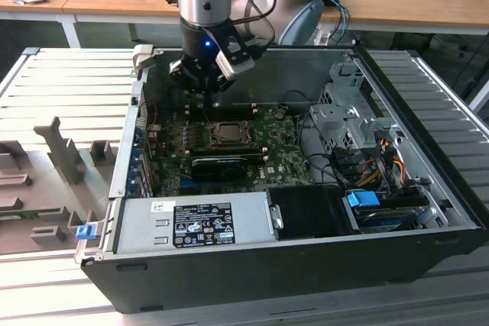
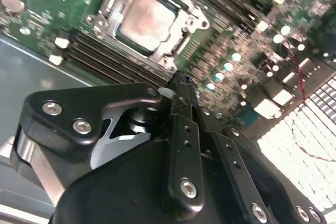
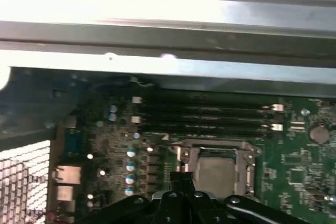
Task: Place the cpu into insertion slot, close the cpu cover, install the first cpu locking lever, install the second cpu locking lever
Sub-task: 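Install the first cpu locking lever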
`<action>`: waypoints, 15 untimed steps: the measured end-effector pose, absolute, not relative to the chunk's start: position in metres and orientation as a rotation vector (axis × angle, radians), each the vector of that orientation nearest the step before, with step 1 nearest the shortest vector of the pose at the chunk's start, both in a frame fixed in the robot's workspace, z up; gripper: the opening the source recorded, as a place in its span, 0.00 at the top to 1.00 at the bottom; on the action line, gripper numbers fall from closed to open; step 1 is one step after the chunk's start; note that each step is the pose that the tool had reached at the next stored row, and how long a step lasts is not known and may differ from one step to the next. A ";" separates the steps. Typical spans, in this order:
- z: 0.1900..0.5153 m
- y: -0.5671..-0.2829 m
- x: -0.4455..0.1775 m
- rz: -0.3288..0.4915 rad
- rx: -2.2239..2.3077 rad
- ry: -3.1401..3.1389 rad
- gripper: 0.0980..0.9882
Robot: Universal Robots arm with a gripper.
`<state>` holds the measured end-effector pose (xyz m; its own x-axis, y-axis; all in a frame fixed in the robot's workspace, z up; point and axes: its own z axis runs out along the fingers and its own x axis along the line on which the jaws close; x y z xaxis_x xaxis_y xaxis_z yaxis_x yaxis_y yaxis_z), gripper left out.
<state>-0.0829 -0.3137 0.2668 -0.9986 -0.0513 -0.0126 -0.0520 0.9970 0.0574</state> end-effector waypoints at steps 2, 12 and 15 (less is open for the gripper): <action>0.267 -0.314 -0.089 0.111 -0.081 3.127 0.99; 0.262 -0.310 -0.113 0.133 -0.100 3.126 0.99; 0.260 -0.303 -0.113 0.133 -0.105 3.126 0.99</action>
